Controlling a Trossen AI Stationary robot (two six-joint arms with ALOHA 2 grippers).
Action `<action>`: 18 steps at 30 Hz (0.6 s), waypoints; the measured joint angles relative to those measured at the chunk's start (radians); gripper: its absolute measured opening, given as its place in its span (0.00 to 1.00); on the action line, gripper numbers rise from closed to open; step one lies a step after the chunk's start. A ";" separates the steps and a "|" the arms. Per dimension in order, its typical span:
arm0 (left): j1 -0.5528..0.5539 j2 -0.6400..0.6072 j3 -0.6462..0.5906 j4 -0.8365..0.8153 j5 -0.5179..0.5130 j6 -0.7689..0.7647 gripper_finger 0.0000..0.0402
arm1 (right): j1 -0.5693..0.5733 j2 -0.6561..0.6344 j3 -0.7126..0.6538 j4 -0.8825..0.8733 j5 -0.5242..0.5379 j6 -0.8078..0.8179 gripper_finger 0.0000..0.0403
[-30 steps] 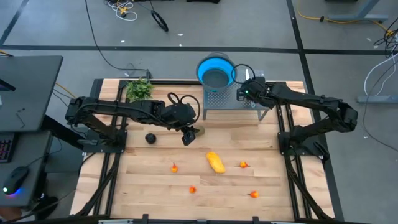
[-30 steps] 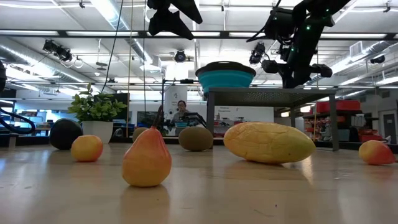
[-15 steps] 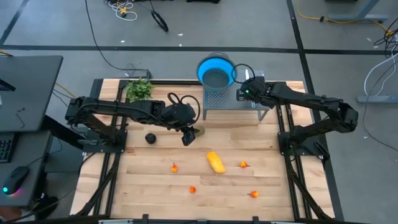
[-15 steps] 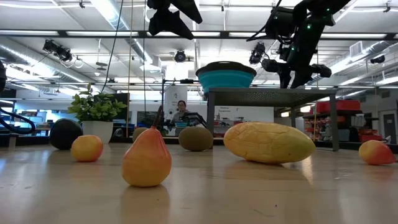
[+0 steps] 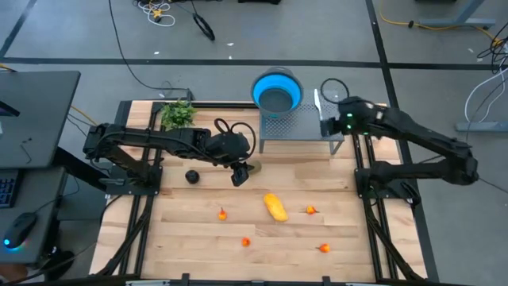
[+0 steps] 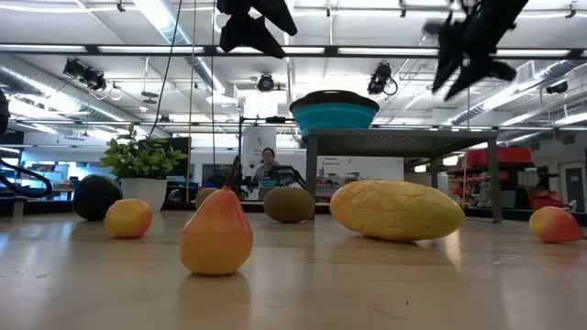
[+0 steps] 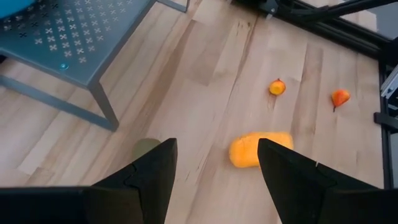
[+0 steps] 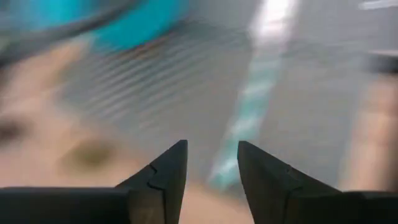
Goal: Pick & Place Fruit
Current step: Put the bottom kiwi into the strainer bowl
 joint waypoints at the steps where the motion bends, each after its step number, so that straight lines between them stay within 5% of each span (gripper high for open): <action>1: 0.000 0.000 0.000 -0.011 0.002 0.001 0.58 | 0.019 -0.018 0.015 0.001 -0.095 -0.028 0.37; 4: 0.000 0.000 0.000 -0.067 0.017 0.018 0.58 | 0.123 -0.043 0.049 0.003 -0.366 -0.086 0.36; 7: 0.000 0.000 0.000 -0.159 0.020 0.027 0.58 | 0.306 -0.035 0.048 -0.001 -0.489 -0.119 0.34; 14: 0.000 -0.002 -0.060 -0.385 0.095 0.016 0.58 | 0.697 0.098 0.000 -0.029 -0.471 -0.006 0.33; 18: -0.030 -0.002 -0.221 -0.228 0.137 0.012 0.58 | 0.804 0.156 -0.049 -0.039 -0.374 0.071 0.33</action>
